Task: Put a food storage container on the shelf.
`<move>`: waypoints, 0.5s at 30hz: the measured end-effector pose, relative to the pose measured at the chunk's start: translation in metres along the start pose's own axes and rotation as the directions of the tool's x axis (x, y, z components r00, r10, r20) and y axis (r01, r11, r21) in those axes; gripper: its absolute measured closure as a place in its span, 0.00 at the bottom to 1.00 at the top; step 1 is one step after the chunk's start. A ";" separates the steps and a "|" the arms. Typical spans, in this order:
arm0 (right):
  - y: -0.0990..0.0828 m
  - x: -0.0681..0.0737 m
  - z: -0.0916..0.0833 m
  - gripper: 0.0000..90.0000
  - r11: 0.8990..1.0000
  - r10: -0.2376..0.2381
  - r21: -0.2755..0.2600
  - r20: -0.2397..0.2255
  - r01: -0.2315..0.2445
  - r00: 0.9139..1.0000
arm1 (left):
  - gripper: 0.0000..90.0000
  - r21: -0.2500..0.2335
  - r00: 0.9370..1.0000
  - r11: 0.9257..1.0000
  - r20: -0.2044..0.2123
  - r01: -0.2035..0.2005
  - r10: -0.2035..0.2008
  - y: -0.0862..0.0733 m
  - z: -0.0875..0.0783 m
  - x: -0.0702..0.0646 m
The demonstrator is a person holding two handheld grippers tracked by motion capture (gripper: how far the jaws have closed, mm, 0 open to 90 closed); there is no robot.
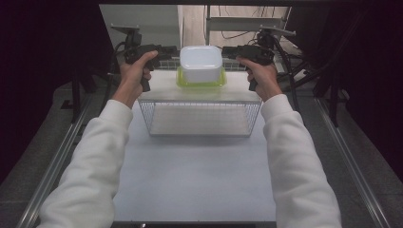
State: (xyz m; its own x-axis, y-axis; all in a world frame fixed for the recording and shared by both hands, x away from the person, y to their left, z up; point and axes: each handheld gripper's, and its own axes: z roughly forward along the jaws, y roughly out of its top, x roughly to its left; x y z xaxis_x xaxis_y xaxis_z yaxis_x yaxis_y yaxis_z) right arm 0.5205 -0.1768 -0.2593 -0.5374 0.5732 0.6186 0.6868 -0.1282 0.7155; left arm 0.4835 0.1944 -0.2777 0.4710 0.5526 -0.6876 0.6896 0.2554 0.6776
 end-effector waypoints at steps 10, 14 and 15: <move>-0.023 0.005 -0.045 0.44 0.982 -0.187 -0.001 0.006 0.187 0.982 | 0.41 0.053 0.988 0.986 -0.017 -0.155 0.156 -0.037 -0.027 -0.020; -0.041 0.005 -0.065 0.41 0.968 -0.252 -0.008 0.002 0.252 0.968 | 0.36 0.054 0.970 0.972 -0.065 -0.230 0.233 -0.059 -0.041 -0.026; -0.047 0.005 -0.070 0.41 0.964 -0.268 -0.009 -0.004 0.268 0.964 | 0.35 0.056 0.963 0.967 -0.087 -0.250 0.254 -0.066 -0.043 -0.025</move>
State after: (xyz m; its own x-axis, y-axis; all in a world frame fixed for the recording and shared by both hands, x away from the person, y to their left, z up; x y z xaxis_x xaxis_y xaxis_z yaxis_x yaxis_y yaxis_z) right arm 0.4514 -0.2244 -0.2664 -0.7036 0.5833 0.4059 0.5134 0.0222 0.8579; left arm 0.4023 0.1979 -0.2935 0.5812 0.6660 -0.4676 0.5800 0.0640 0.8121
